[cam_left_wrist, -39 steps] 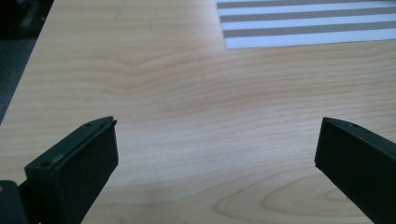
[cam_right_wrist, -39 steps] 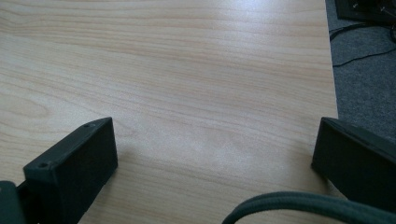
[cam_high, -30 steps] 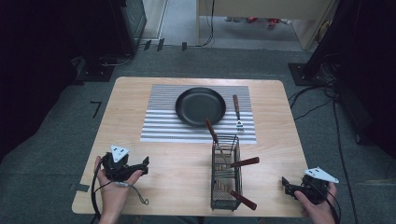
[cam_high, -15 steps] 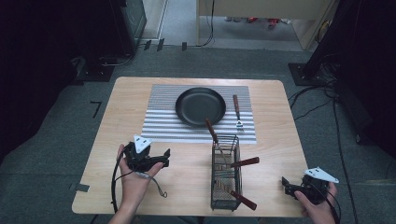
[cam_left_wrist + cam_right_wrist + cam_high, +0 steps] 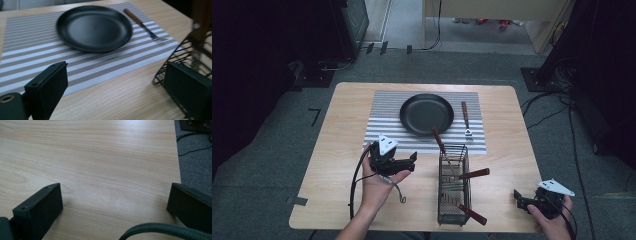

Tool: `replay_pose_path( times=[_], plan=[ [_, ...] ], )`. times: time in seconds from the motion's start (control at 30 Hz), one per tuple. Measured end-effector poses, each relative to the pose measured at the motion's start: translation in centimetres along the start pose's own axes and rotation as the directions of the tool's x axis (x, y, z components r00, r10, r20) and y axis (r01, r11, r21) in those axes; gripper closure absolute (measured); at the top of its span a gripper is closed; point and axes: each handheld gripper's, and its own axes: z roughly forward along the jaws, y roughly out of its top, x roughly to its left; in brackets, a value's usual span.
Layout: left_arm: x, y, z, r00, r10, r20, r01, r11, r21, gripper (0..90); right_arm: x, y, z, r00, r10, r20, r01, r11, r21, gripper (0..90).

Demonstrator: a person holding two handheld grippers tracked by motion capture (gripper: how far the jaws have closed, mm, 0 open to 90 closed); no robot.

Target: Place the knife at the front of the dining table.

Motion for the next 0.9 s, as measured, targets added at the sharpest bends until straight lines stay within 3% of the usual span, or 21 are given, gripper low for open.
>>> replay_pose_path(
  times=[0.03, 0.23, 0.3, 0.4, 0.57, 0.67, 0.87, 0.9],
  plan=[
    [-0.5, 0.5, 0.2, 0.9996, -0.009, 0.026, 0.009, 0.9999, -0.013, 6.5, 0.0, 0.0, 0.0, 1.0000, 0.000, 0.000, 0.000, 1.000, 0.000, 0.0],
    [-1.5, 1.3, 0.5, 0.9972, -0.021, 0.072, 0.023, 0.9995, -0.021, 7.3, 0.0, 0.0, 0.0, 1.0000, 0.001, 0.000, -0.001, 1.000, -0.001, 0.0],
    [-1.8, 1.7, 0.7, 0.9925, -0.047, 0.113, 0.050, 0.9984, -0.026, 12.5, 0.0, 0.0, 0.0, 1.0000, 0.000, -0.001, 0.000, 1.000, 0.000, 0.0],
    [-2.3, 2.3, 0.8, 0.9904, -0.029, 0.135, 0.034, 0.9989, -0.032, 14.7, 0.0, 0.0, 0.0, 1.0000, -0.001, 0.000, 0.001, 1.000, 0.000, 0.0],
    [-2.9, 3.0, 1.3, 0.9802, 0.017, 0.197, -0.009, 0.9991, -0.042, 34.3, 0.0, 0.0, 0.0, 1.0000, 0.000, 0.000, 0.000, 1.000, 0.001, 0.0],
    [-3.3, 3.3, 1.7, 0.9746, 0.018, 0.223, -0.008, 0.9990, -0.044, 43.7, 0.0, 0.0, 0.0, 1.0000, -0.001, 0.000, 0.001, 1.000, 0.000, 0.0],
    [-3.7, 4.1, 2.5, 0.9674, 0.004, 0.253, 0.008, 0.9987, -0.050, 51.3, 0.0, 0.0, 0.0, 1.0000, 0.001, 0.000, -0.001, 1.000, 0.001, 0.0],
    [-3.8, 4.3, 2.8, 0.9634, 0.001, 0.268, 0.014, 0.9985, -0.053, 52.5, 0.0, 0.0, 0.0, 1.0000, 0.001, 0.000, -0.001, 1.000, 0.001, 0.0]
  ],
)
